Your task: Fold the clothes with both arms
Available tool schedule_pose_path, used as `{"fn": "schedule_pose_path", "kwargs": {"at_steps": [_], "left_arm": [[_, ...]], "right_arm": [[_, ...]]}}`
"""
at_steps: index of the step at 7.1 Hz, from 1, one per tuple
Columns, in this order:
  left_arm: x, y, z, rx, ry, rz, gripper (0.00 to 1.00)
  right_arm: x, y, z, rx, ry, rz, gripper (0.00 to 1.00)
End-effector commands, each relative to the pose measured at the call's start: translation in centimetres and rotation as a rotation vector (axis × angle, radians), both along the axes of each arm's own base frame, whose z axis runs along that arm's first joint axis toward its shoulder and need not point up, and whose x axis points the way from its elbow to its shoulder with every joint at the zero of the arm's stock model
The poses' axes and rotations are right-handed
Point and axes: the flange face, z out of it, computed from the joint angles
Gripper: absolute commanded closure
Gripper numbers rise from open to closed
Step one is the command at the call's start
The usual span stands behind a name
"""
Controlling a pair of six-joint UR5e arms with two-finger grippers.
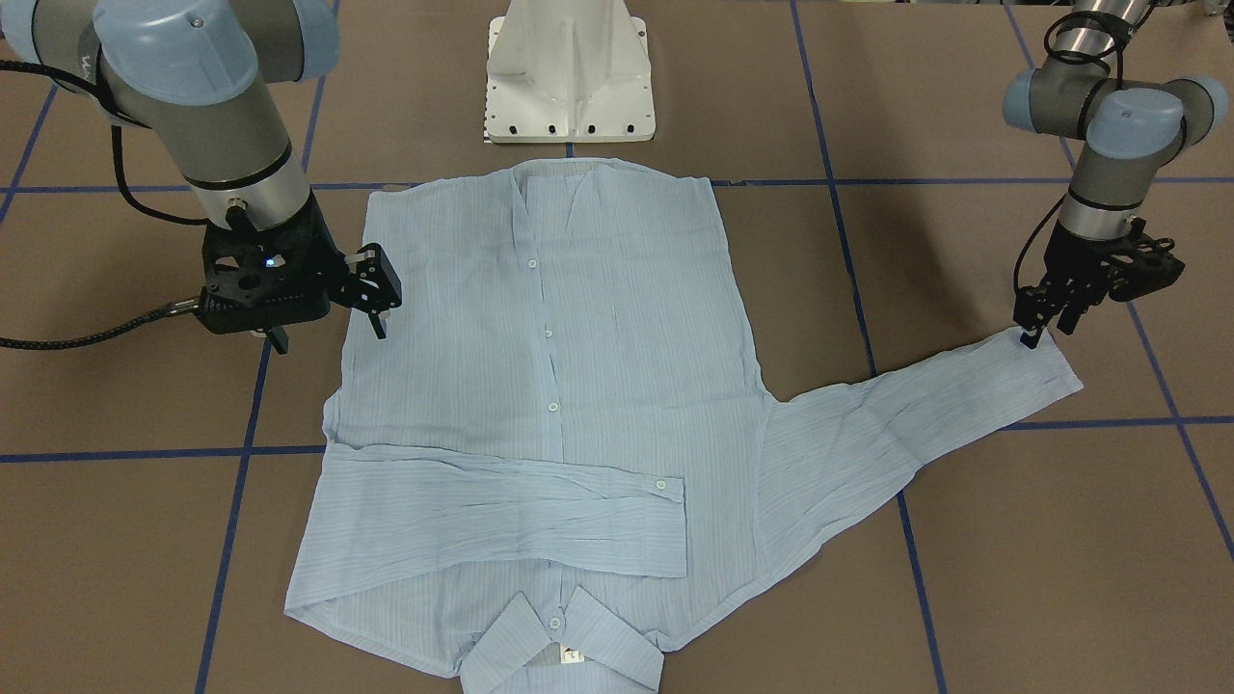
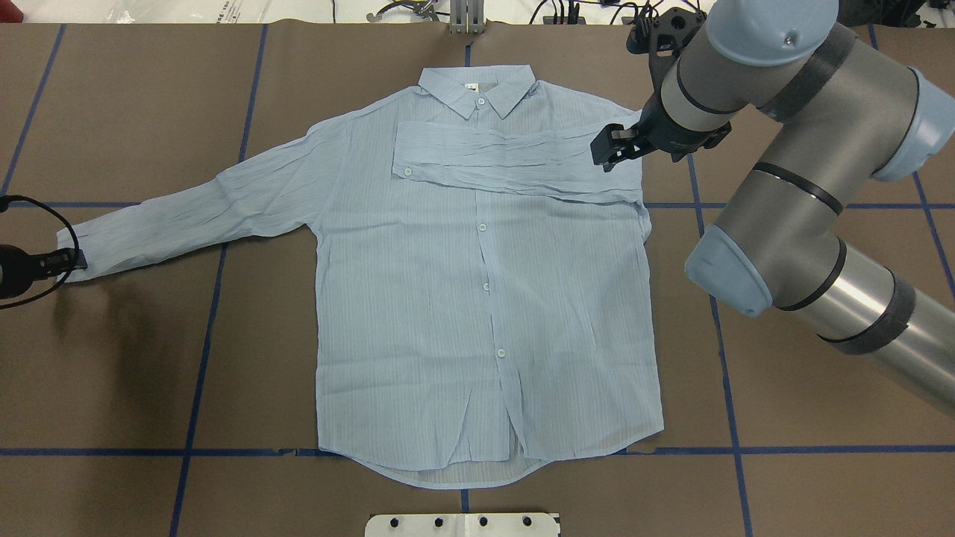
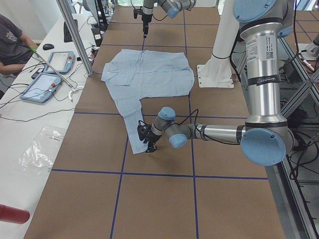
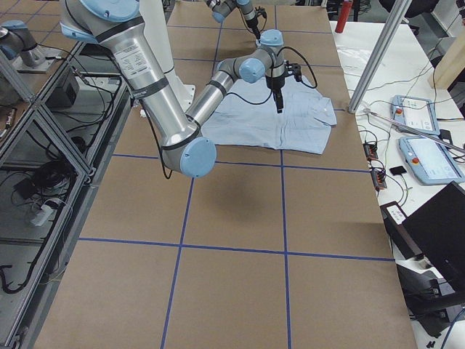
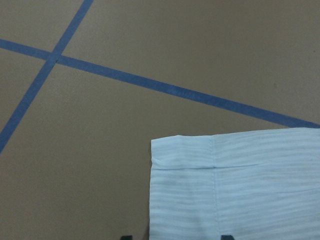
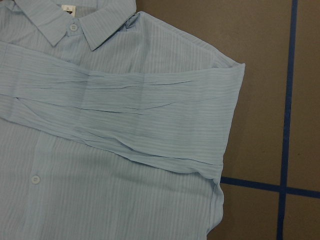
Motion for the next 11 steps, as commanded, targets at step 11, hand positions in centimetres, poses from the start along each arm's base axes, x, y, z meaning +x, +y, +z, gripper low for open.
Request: {"fn": "schedule_pose_path", "kwargs": {"at_steps": [11], "left_arm": [[-1.0,0.8,0.1,-0.007,-0.004,-0.004,0.40]], "right_arm": [[-0.2,0.1,-0.1,-0.001,-0.001,0.001,0.00]]}}
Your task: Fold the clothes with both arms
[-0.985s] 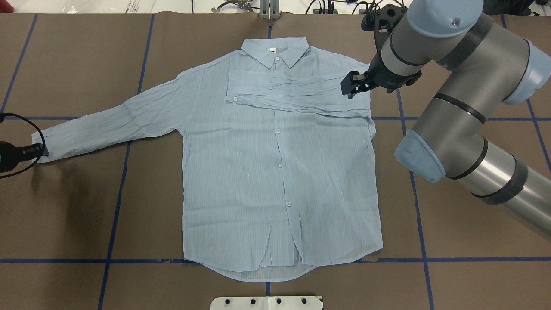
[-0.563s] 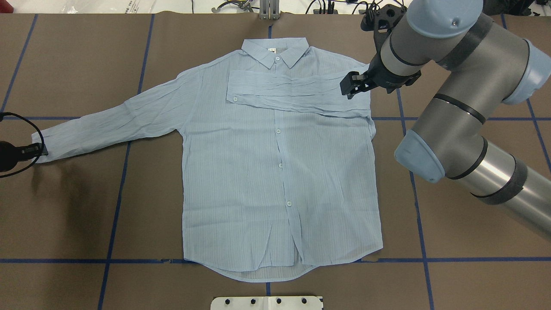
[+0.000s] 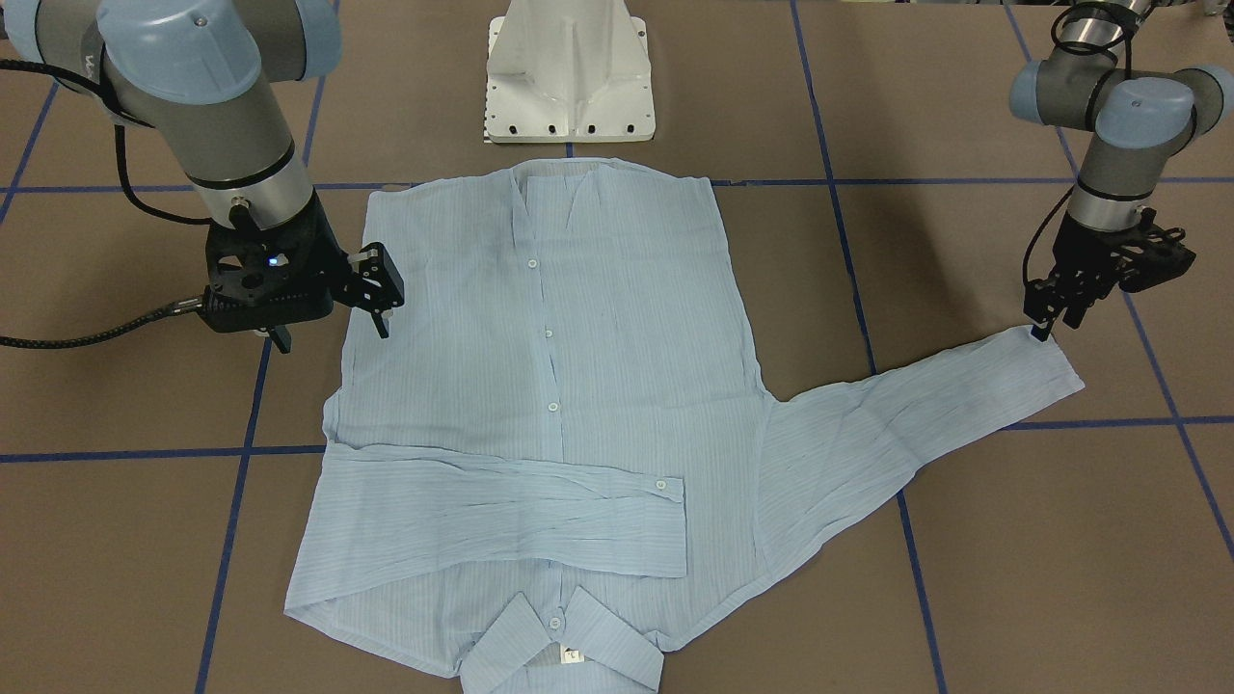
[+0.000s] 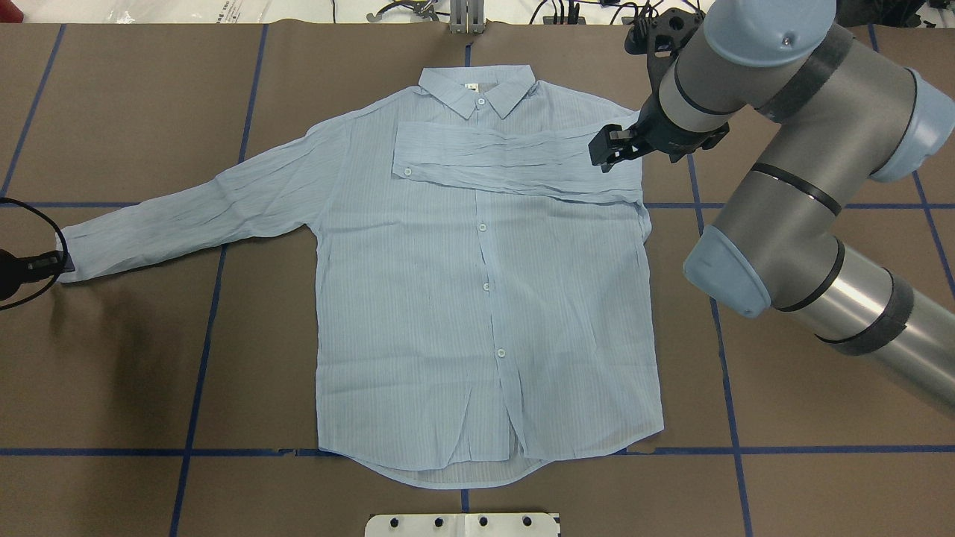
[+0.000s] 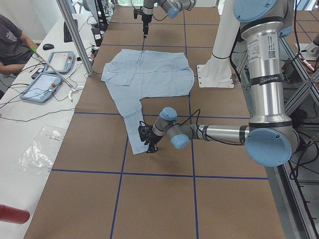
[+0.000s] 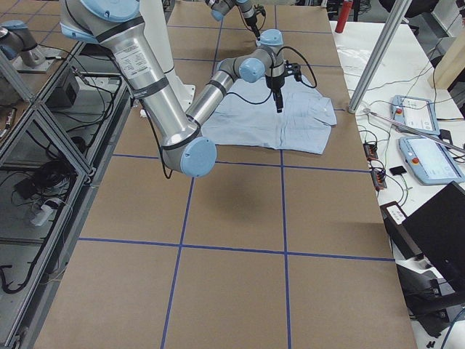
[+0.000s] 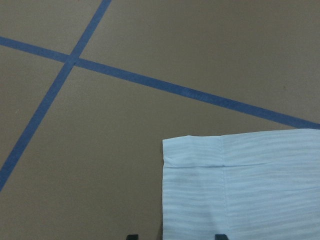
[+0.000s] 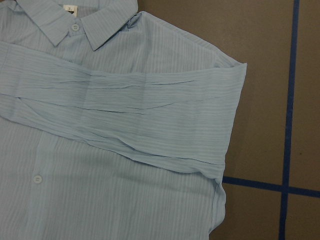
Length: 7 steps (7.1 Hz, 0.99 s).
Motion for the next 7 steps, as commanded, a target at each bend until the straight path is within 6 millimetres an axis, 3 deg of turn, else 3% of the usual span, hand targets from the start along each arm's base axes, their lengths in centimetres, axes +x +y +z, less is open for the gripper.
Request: {"fn": "schedule_pose_path", "kwargs": {"at_steps": [1,7], "left_arm": [[0.16,0.09,0.00,-0.001,0.001,0.004,0.40],[0.62,-0.09,0.13,-0.004,-0.002,0.008,0.41]], "right_arm": [[-0.01,0.01,0.14,-0.001,0.003,0.002,0.00],[0.03,-0.12,0.36,0.000,0.008,0.001,0.00]]}}
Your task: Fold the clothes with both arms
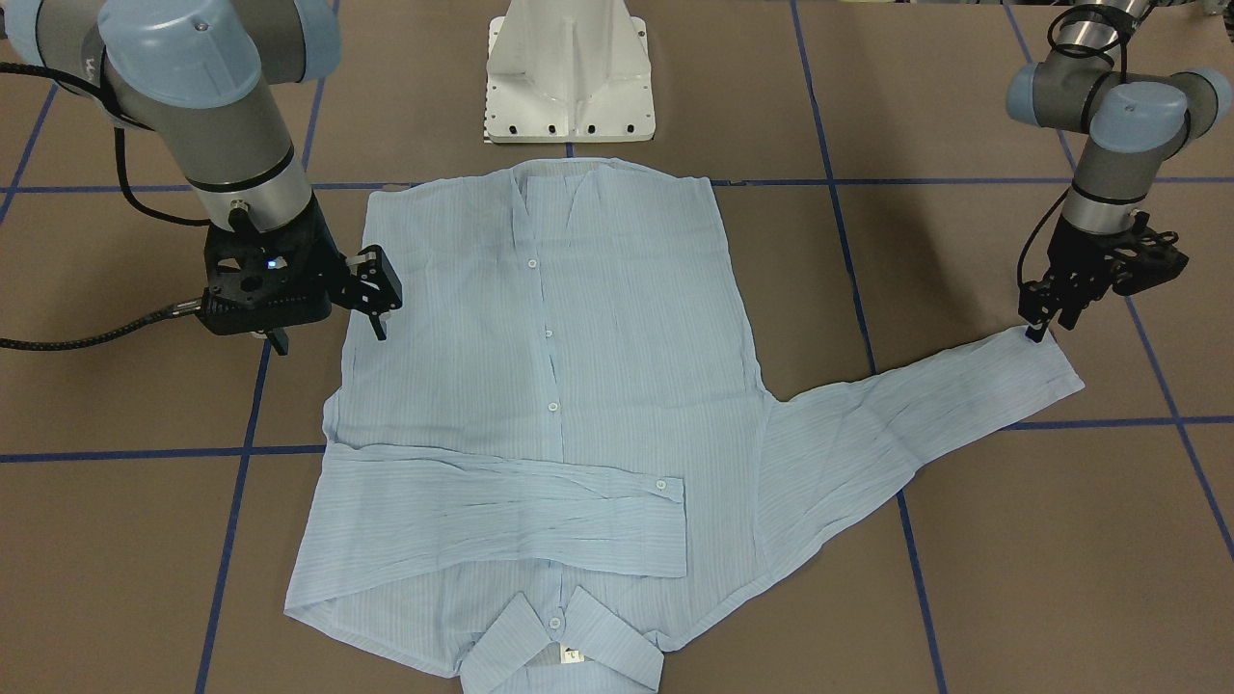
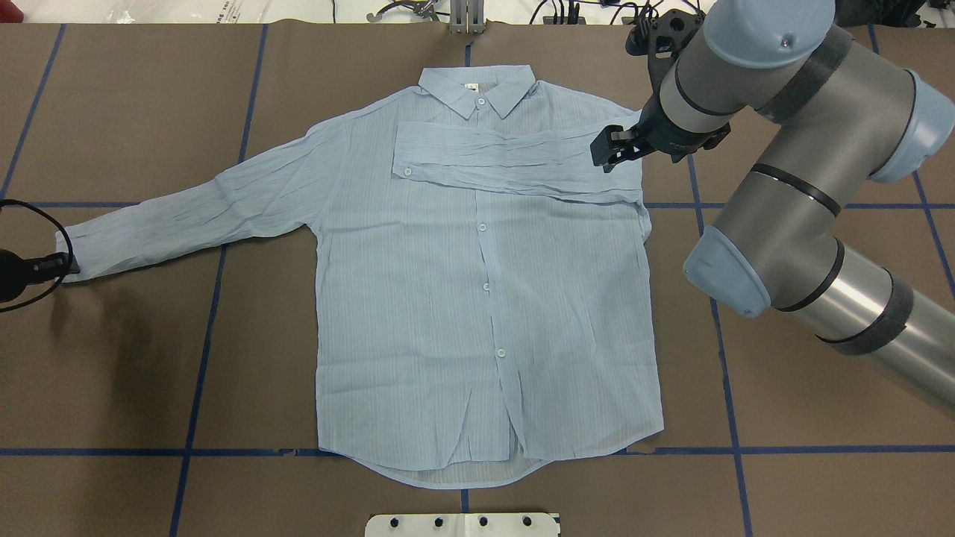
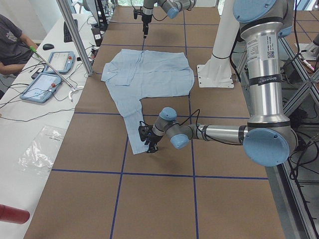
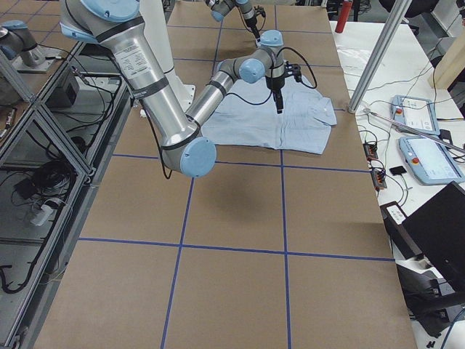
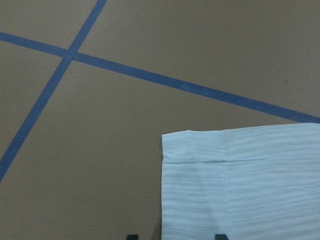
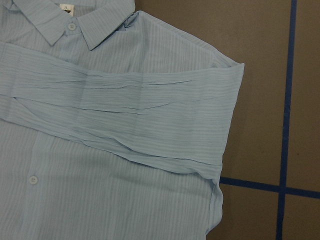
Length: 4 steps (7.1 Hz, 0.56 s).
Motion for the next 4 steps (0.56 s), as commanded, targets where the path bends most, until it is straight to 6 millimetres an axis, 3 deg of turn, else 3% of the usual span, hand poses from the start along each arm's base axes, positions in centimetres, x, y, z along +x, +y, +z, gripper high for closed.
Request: {"fn": "schedule_pose_path", "kwargs": {"at_steps": [1,4], "left_arm": [[0.08,0.04,0.05,-0.001,-0.001,0.002,0.41],[0.20,0.04,0.06,-0.001,-0.001,0.006,0.43]], "right_arm": [[-0.05,0.04,0.07,-0.001,0.000,-0.001,0.00],[0.04,-0.03,0.07,0.000,0.001,0.001,0.00]]}}
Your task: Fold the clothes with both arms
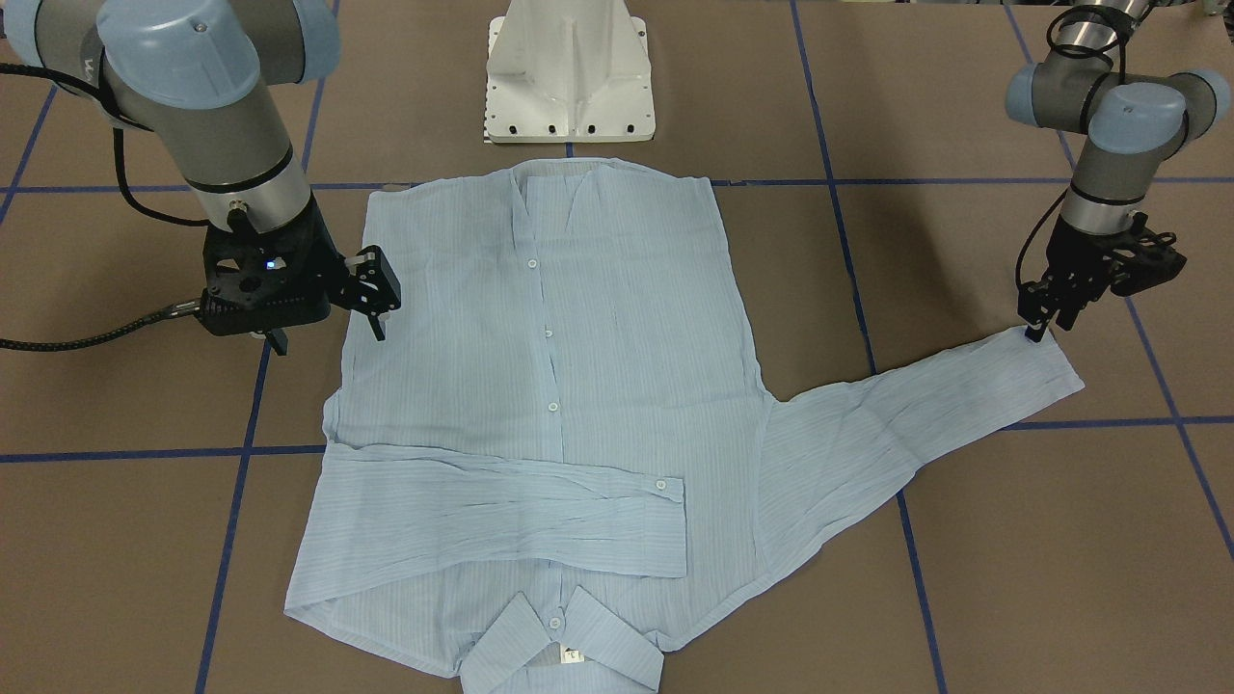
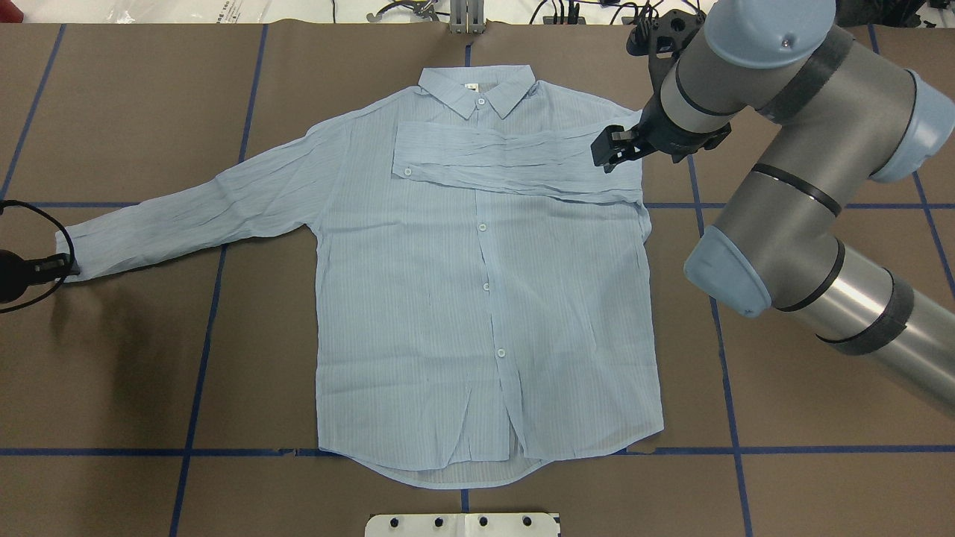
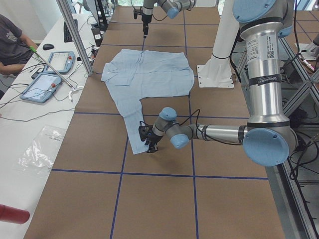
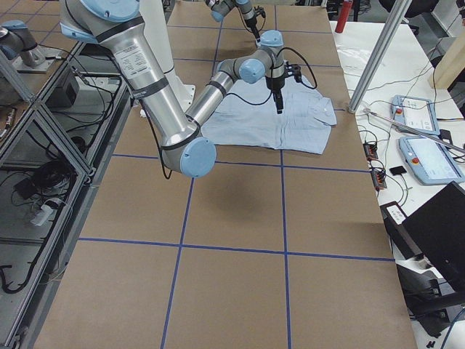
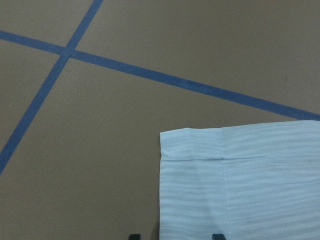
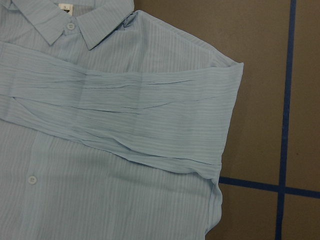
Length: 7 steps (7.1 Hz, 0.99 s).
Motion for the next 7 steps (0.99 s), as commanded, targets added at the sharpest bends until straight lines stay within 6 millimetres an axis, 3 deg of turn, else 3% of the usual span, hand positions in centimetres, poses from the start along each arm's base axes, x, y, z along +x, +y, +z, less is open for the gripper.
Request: {"fn": "schedule_pose_path", "kwargs": {"at_steps": [1,2,5,7], "left_arm": [[0.03,0.01,0.02,0.000,0.000,0.001,0.43],[0.03,0.01,0.02,0.000,0.000,0.001,0.43],[0.03,0.01,0.02,0.000,0.000,0.001,0.65],[0.04,0.01,-0.07,0.001,0.001,0.001,0.70]], "right_arm": [[0.02,-0.02,0.01,0.001,0.001,0.001,0.00],[0.01,-0.01,0.00,0.000,0.000,0.000,0.00],[0.13,-0.04,-0.05,0.002,0.000,0.003,0.00],[0.13,-0.04,-0.05,0.002,0.000,0.003,0.00]]}}
